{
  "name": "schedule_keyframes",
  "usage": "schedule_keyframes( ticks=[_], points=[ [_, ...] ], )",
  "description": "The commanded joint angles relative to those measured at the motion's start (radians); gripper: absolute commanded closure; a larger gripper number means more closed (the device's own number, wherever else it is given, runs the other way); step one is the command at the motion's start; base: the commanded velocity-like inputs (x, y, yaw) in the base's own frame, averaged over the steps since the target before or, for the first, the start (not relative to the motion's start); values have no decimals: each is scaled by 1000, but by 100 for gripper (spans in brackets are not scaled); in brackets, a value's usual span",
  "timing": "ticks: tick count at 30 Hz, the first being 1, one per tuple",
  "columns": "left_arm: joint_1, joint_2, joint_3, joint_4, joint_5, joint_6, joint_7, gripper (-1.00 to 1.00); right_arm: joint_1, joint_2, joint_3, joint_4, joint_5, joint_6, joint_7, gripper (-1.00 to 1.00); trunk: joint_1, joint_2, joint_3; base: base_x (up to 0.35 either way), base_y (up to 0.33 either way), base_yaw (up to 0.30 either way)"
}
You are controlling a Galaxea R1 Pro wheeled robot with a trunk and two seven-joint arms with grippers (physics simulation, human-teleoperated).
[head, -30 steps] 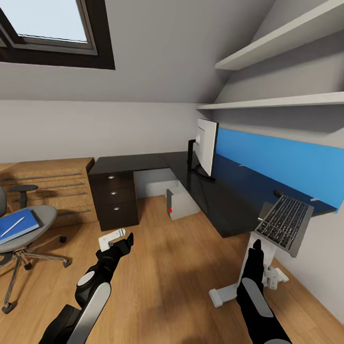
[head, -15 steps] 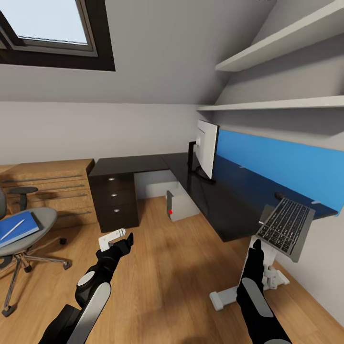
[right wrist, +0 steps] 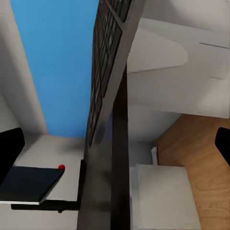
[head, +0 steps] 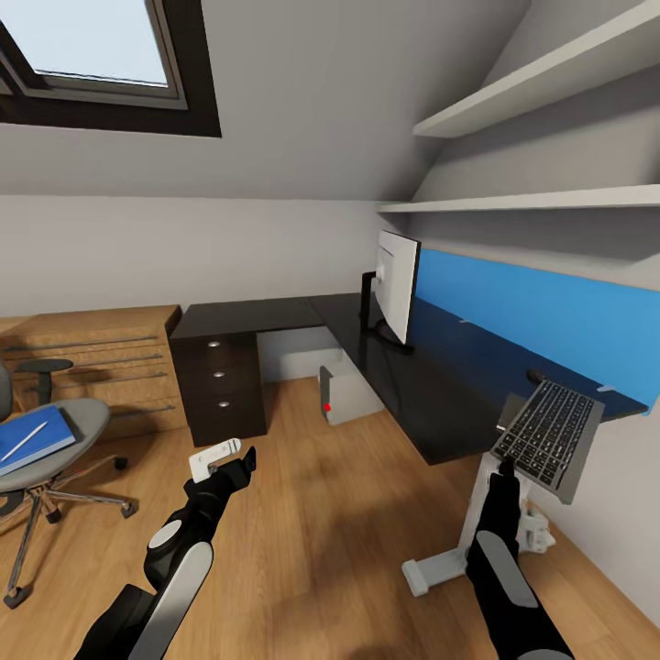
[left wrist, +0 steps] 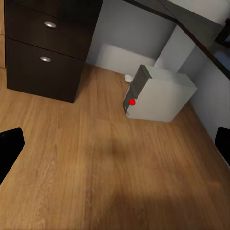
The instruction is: In the bedroom, organize the workspace by keeping the computer under the desk, ensuring the monitor is on the desk, placing the keyboard on the desk next to the monitor, placing the mouse on the desk next to the keyboard, moving the folder from the swivel chair onto the desk next to the mouse, stacking the notebook on top of the folder with the pen on top of the notebook, and positioning the swivel chair next to the desk.
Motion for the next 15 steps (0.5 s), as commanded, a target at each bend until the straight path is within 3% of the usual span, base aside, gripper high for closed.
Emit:
schedule_keyframes(
  ticks=[1, 11, 15],
  points=[
    [-1, 1, -2, -1, 6, 2, 8, -100, -1, -1, -3, 0, -11, -1, 9, -100, 0, -1, -1, 0, 0, 0],
    [-1, 1, -2, -1, 6, 2, 8, -100, -3, -29, -13, -1, -11, 0, 7, -100, 0, -1, -1, 0, 0, 0],
    [-1, 1, -2, -1, 6, 2, 8, -100, -4, -45, -36, 1, -13, 2, 1, -100, 0, -1, -1, 0, 0, 0]
  ],
)
